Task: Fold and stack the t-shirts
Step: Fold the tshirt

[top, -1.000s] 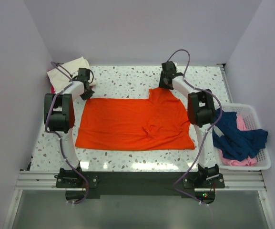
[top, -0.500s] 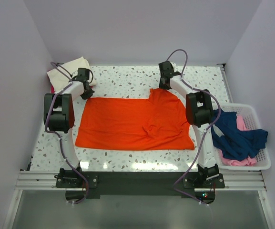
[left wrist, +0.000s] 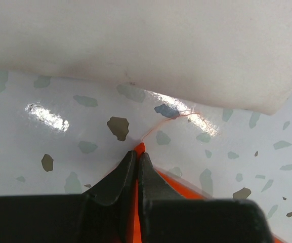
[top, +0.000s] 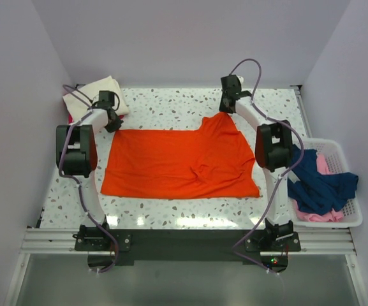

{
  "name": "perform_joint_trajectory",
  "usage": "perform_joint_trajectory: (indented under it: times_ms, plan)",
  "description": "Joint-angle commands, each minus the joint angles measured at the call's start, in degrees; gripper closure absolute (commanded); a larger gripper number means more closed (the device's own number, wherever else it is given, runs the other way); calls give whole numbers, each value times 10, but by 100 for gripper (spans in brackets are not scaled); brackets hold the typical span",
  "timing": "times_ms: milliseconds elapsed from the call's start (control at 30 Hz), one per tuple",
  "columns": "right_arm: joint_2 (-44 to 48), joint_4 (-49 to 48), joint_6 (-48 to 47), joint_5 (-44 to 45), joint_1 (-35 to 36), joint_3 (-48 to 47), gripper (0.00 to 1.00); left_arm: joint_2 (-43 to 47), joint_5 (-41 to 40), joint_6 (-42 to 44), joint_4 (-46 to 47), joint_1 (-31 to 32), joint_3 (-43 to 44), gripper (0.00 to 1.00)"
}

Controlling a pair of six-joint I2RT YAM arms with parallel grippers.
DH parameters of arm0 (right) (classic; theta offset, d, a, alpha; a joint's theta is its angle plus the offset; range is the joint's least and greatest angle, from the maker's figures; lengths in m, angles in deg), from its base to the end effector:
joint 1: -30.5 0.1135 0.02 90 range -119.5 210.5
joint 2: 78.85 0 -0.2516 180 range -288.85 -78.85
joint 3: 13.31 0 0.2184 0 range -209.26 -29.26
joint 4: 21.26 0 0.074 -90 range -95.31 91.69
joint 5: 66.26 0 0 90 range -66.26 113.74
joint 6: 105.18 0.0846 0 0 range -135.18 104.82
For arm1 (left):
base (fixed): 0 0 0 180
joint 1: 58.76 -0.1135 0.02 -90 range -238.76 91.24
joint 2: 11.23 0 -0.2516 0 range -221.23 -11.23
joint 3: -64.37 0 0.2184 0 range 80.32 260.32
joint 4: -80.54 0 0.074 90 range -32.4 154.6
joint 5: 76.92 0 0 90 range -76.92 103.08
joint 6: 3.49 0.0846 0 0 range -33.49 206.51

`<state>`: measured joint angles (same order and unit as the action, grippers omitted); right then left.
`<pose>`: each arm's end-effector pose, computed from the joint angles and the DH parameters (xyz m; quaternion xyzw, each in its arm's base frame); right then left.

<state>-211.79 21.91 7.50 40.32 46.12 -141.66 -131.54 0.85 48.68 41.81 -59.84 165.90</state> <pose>0.5009 0.1150 0.1654 0.1087 0.9181 -0.0101 0.3809 0.4375 0.0262 0.1282 -0.3460 0.8902 0.0094 0.2962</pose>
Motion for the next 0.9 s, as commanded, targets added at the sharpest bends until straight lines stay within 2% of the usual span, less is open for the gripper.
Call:
perform_joint_trajectory:
  times_ms: [0,200,633,867]
  plan:
    - [73,-30,-16,-5,0,2,99,31,10,11,28,-10,-4,100]
    - [125,-39,-14,-17,-1,51,99,37,31,12,36,-13,-5,100]
    - [303,-72,24,-41,3,283,99,82,56,5,52,-18,-46,100]
    - [391,-60,46,-54,8,366,99,130,43,-1,44,-19,-88,100]
